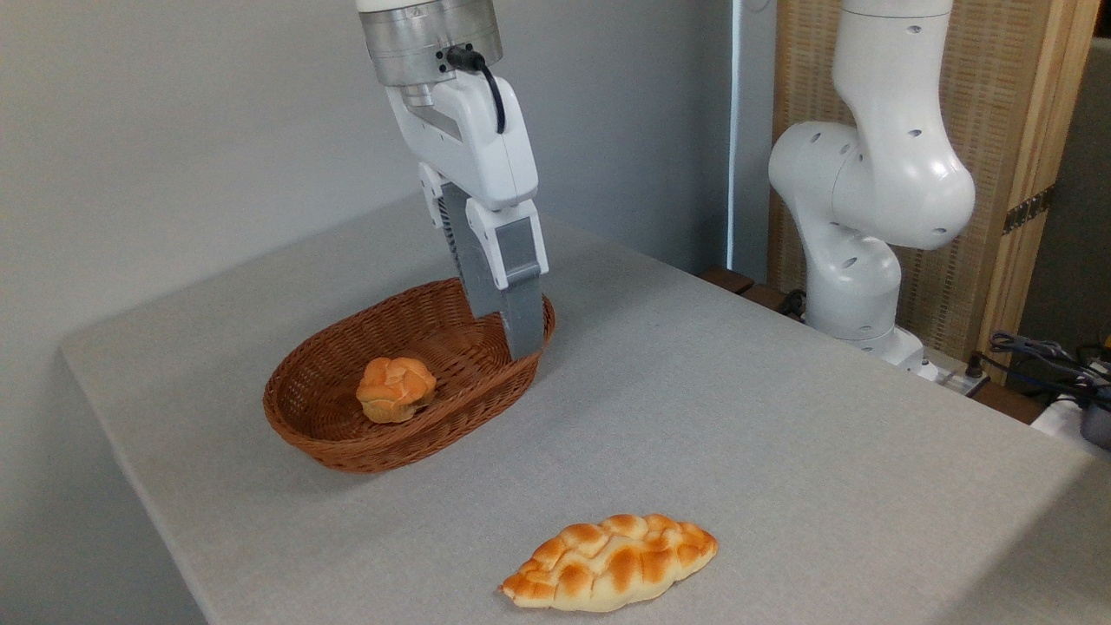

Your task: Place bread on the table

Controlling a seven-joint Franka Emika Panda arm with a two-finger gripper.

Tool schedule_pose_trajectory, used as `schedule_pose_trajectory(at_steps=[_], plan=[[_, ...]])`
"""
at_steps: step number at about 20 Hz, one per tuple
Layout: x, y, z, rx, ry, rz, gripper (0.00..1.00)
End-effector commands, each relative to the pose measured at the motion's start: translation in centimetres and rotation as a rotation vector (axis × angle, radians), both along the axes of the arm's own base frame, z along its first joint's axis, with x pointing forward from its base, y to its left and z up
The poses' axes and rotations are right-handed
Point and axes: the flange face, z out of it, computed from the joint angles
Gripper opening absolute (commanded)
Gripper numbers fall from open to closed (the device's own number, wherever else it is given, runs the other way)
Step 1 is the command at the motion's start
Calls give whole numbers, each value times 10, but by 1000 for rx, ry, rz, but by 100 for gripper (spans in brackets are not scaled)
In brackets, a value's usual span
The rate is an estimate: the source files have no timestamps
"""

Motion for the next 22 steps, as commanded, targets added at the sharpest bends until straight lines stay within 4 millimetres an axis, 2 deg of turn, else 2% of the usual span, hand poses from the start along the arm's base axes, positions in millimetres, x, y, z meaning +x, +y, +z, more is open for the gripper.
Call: schedule_pose_trajectory(at_steps=[1, 3, 7, 8, 20, 22], plan=[[2, -13, 3, -109, 14, 144, 100], [8, -22, 1, -108, 14, 255, 100], [9, -67, -9, -114, 28, 232, 100], [10, -70, -9, -112, 25, 256, 100], [14, -59, -4, -104, -16, 276, 100], [18, -54, 4, -111, -34, 285, 100]])
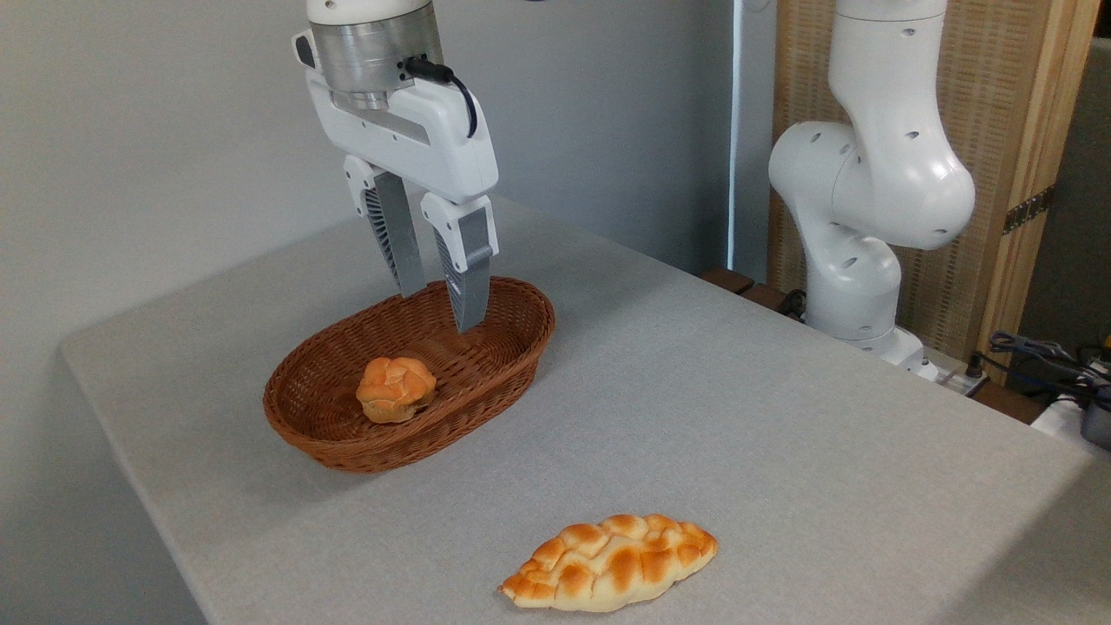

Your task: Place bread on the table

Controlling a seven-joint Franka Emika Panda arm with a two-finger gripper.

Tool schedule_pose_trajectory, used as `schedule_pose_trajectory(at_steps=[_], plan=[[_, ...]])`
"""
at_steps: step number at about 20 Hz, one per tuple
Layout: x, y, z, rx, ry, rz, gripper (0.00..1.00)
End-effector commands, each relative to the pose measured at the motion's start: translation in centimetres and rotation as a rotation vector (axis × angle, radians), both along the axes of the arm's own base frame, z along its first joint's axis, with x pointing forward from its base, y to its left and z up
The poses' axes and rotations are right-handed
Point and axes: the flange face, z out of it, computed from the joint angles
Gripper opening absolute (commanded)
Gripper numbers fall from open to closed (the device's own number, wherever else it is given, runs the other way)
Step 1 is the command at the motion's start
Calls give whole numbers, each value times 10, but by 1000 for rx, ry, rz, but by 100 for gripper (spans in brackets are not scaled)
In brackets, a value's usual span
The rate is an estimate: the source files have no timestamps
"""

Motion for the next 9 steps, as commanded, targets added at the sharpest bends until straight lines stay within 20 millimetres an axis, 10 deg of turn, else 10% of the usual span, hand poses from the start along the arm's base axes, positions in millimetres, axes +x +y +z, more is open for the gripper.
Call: schedule_pose_trajectory(at_steps=[1, 9], plan=[[8, 13, 16, -4, -39, 23, 100], [10, 22, 22, -11, -52, 10, 100]])
